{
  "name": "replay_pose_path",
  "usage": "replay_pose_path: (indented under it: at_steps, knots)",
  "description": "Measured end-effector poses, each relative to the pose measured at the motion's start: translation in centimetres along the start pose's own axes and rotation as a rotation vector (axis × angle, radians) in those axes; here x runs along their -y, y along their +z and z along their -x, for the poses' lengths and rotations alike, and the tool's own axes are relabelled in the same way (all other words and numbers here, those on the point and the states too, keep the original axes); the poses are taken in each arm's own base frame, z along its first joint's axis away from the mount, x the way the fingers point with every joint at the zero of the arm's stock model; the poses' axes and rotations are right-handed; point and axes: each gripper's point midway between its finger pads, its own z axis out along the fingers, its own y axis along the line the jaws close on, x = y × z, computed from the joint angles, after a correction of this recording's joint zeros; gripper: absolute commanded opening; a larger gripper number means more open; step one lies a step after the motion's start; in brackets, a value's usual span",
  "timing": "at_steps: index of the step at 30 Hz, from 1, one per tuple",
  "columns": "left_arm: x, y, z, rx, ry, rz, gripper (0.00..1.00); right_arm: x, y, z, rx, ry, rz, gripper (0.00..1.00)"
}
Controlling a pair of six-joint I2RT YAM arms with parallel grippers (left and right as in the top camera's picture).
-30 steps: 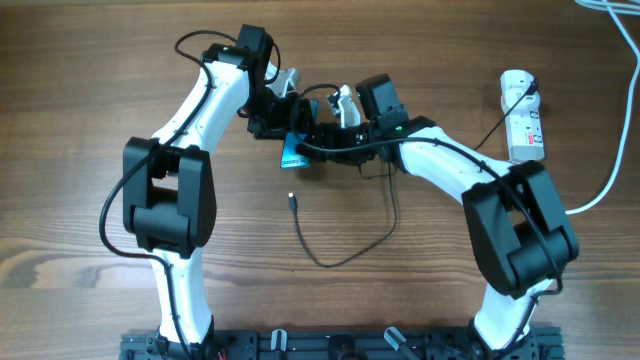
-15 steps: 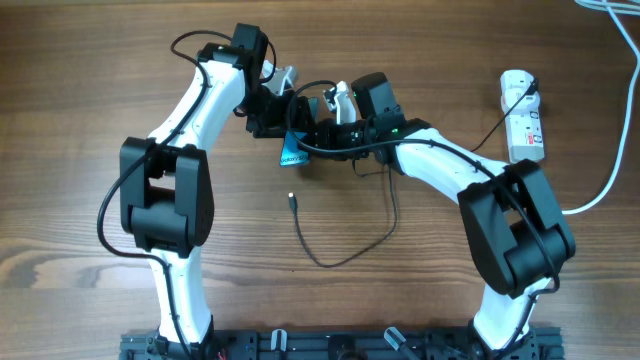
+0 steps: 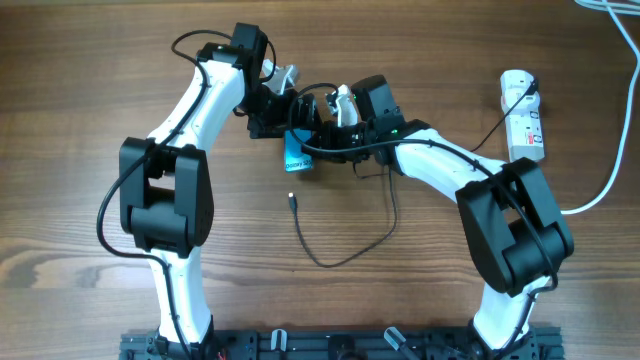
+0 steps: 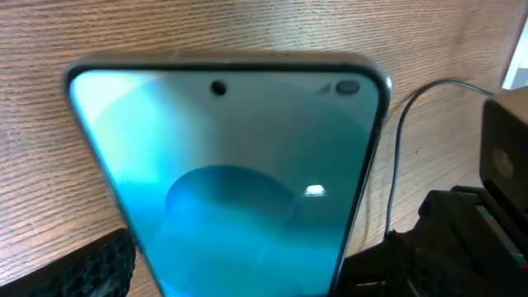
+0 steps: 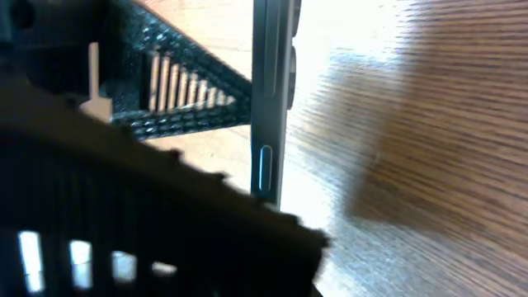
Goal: Plug charger to phone and switch on socket
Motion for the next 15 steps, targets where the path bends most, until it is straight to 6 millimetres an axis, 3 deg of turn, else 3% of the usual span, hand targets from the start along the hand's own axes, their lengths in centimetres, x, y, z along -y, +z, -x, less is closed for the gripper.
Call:
replay_pose_path:
  at_steps: [6, 9, 11, 15]
  knots:
    - [0.9, -0.3, 0.2, 0.005, 0.005, -0.070, 0.96, -1.9, -1.6, 0.6, -0.027, -0.047, 0.170, 0.04]
    - [2.2, -1.4, 0.4, 0.016, 0.035, -0.213, 0.93, -2.6, -3.5, 1.7, -0.020, -0.074, 0.278, 0.04]
    - [3.3, -2.6, 0.5, 0.030, 0.064, -0.322, 0.90, -2.4, -5.0, 2.5, -0.010, -0.072, 0.324, 0.04]
    - [6.3, -6.9, 0.6, 0.103, 0.164, -0.577, 0.82, -2.6, -6.8, 3.7, 0.015, -0.107, 0.392, 0.04]
